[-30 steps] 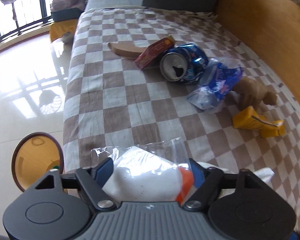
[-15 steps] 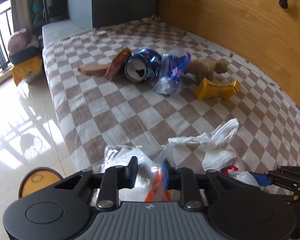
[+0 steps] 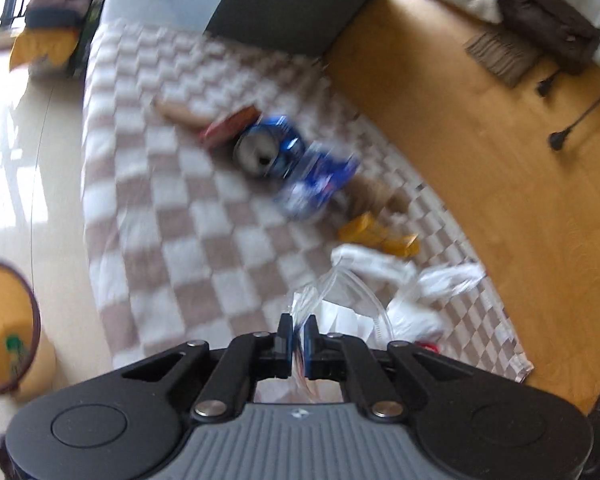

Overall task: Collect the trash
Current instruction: 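Lift the clear plastic bag with the left tool, then carry the white bag and clear bag toward the yellow wastebasket with both tools, then open the right tool over the wastebasket while the left tool releases the clear bag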

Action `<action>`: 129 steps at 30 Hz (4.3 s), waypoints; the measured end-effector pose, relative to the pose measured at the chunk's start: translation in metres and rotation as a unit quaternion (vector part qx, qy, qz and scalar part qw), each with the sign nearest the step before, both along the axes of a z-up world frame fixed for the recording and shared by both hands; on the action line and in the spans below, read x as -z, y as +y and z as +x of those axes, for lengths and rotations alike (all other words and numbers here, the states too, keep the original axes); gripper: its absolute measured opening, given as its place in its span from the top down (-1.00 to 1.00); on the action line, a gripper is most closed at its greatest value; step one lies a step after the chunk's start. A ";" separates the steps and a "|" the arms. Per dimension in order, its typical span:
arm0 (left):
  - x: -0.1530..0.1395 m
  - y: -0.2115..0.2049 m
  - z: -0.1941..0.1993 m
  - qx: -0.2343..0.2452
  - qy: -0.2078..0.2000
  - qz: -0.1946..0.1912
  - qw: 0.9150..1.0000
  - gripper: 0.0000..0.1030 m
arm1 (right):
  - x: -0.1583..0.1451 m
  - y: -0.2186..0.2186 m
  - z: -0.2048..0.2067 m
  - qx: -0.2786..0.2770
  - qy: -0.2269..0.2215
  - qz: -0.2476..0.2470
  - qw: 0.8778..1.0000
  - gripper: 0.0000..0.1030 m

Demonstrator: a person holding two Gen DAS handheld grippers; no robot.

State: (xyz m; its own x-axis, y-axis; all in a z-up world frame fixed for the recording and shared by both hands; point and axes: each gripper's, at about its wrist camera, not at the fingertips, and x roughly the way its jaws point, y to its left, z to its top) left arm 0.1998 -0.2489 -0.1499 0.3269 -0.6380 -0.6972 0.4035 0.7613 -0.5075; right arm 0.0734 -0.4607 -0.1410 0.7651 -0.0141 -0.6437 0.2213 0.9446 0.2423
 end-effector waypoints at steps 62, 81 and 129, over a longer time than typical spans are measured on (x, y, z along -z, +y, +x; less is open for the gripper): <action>0.021 0.293 0.072 -0.243 -0.133 0.143 0.950 0.91 | 0.016 0.288 0.217 -0.168 0.050 -0.034 0.984 0.53; 0.188 0.325 0.180 -0.270 0.024 0.174 0.947 0.90 | 0.193 0.357 0.341 -0.171 0.217 0.003 0.961 0.53; 0.291 0.336 0.198 -0.193 0.148 0.255 0.936 -0.79 | 0.281 0.353 0.374 -0.240 0.285 -0.067 0.926 -0.34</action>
